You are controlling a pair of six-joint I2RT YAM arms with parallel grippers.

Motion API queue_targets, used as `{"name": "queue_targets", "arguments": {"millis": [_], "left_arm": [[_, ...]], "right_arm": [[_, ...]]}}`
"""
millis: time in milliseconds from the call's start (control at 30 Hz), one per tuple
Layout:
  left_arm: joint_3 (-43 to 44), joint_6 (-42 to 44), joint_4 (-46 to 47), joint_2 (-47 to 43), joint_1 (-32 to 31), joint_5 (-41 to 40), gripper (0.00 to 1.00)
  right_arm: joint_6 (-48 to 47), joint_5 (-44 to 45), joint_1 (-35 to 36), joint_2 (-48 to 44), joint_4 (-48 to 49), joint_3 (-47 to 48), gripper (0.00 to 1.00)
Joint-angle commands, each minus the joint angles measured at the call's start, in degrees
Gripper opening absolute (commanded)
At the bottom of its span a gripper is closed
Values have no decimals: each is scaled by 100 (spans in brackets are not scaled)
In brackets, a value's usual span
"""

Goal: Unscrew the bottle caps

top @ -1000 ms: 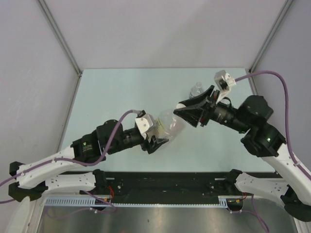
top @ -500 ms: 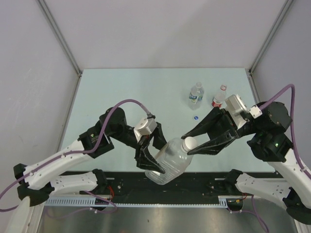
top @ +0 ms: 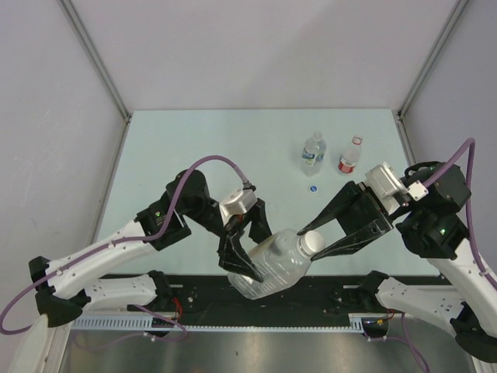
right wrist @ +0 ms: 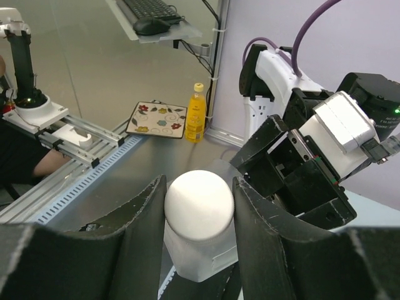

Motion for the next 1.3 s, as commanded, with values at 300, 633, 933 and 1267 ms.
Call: {"name": "queue_targets", "arguments": {"millis": [300,633,933,1267], "left_arm": [[299,816,-89,-282,97,-202,0],[115,1116,-424,-326,229,-387,0],[-52,1370,-775,-475,422,-641,0],[-227,1819,-1400,-1547,467,-3653,0]], "right_arm": [[342,-328,-190,-30,-87,-67,0],[1221,-434,-480,-118,959,-67,0],[1022,2075,-1385,-522,551,-58,0],[458,7876,-1350,347,-1853,-319,0]]}}
